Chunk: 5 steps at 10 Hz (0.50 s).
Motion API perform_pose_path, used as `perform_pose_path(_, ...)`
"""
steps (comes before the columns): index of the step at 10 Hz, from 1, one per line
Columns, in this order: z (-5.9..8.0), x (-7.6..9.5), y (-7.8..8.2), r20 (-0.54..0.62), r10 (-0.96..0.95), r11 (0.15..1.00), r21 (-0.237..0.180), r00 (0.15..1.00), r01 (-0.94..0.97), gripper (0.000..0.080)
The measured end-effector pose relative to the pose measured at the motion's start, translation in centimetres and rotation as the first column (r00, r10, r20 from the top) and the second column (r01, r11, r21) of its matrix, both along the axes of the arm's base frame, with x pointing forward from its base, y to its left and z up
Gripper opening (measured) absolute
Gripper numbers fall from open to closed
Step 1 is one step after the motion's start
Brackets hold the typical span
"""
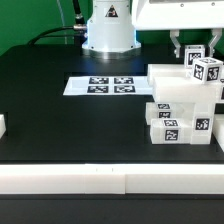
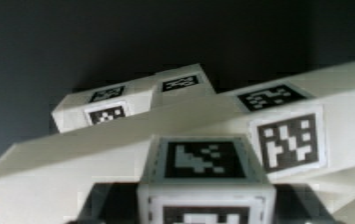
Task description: Assemble chair
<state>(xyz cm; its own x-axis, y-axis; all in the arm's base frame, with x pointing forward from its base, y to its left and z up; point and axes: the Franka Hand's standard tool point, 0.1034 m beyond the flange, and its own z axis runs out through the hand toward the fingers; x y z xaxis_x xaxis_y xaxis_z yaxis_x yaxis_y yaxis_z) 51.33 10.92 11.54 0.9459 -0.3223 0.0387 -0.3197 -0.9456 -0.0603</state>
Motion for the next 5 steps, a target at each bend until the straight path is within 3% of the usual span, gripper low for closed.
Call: perform_pose_path(5, 0.01, -0.01, 0.17, -0.022, -0.324, 0.946, 0.028, 0.946, 0.324, 0.0287)
